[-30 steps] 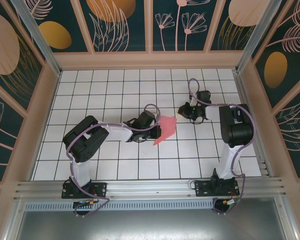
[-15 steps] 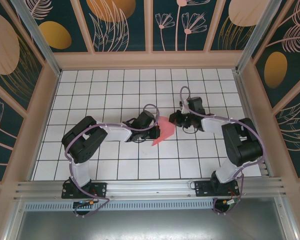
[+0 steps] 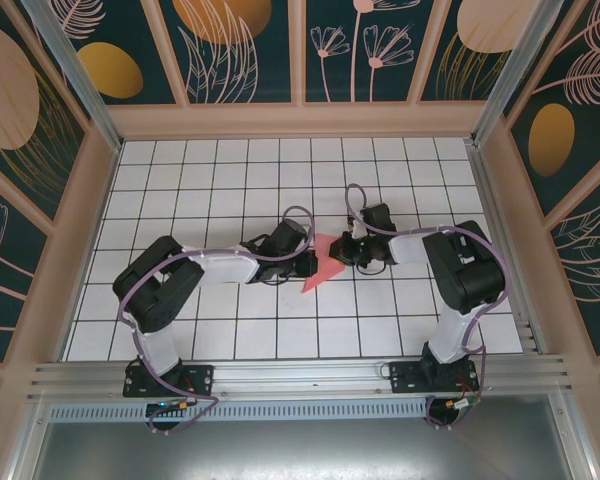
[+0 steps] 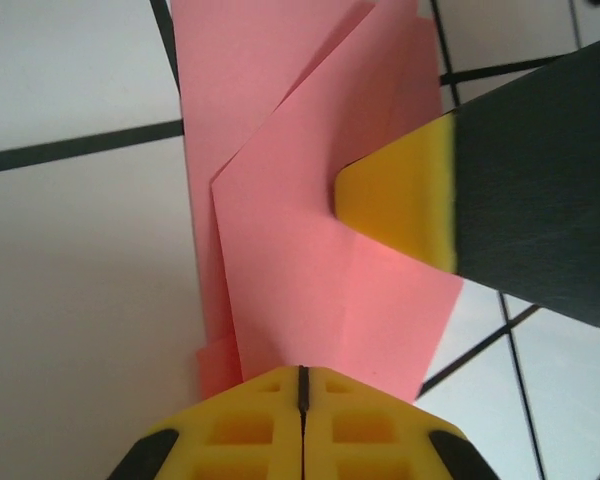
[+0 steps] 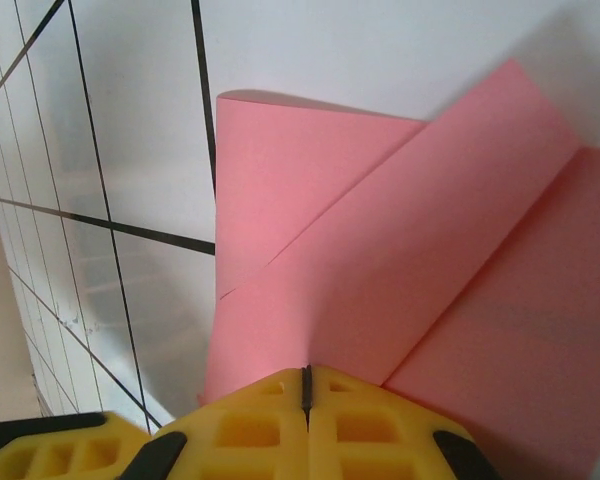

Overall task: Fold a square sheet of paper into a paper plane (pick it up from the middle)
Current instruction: Fourth fold the wing at the center of the table.

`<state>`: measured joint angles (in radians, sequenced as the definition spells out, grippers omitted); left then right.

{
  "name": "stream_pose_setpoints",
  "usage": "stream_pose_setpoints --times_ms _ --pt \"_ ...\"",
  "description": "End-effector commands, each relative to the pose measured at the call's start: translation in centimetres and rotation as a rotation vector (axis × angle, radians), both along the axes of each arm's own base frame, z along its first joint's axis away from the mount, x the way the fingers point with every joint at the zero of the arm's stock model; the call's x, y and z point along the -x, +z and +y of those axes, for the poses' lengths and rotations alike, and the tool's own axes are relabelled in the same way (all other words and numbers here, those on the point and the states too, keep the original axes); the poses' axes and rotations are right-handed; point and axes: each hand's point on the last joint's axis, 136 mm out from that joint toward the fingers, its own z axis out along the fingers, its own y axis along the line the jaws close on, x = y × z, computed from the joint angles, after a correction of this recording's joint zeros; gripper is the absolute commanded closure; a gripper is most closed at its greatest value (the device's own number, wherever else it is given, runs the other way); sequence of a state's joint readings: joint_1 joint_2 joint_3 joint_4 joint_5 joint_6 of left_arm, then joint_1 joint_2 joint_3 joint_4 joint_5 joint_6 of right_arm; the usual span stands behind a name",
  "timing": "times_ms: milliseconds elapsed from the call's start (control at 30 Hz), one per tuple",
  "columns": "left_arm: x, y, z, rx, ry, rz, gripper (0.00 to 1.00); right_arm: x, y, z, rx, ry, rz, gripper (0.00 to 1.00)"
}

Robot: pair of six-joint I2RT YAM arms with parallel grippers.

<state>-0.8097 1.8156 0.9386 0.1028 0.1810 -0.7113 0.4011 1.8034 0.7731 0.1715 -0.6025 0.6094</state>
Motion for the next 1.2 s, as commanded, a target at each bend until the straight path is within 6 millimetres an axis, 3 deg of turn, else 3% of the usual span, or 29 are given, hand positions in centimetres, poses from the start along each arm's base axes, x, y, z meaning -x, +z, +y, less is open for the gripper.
stream_pose_setpoints --times_ms 0,133,233,333,367,600,900,1167 --pt "-1.4 3.7 0.4 0.043 0.073 -0.056 0.88 0.6 -3.4 -1.7 0.121 -0.049 0.070 0.95" --pt "-1.0 5.5 -0.1 0.129 0.073 -0.064 0.82 0.9 -3.9 -2.0 0.140 -0.058 0.085 0.96" --pt "-0.1 5.5 -0.9 0.183 0.038 -0.035 0.81 1.0 -4.0 -2.2 0.152 -0.057 0.087 0.95" --pt "0.6 4.8 -1.4 0.216 0.015 0.003 0.81 1.2 -3.9 -2.1 0.154 -0.052 0.085 0.95" --pt "0.9 3.4 -1.4 0.200 0.014 0.032 0.81 1.1 -3.9 -2.2 0.155 -0.053 0.084 0.95" --pt "2.4 0.5 -1.7 0.202 -0.018 0.130 0.81 1.3 -4.1 -2.3 0.164 -0.052 0.093 0.96" --pt "3.6 -2.9 0.4 0.098 0.004 0.190 0.82 1.6 -4.6 -2.7 0.185 -0.054 0.109 0.96" --pt "4.5 -3.8 1.8 0.050 0.017 0.201 0.82 1.9 -5.0 -3.0 0.204 -0.056 0.123 0.96"
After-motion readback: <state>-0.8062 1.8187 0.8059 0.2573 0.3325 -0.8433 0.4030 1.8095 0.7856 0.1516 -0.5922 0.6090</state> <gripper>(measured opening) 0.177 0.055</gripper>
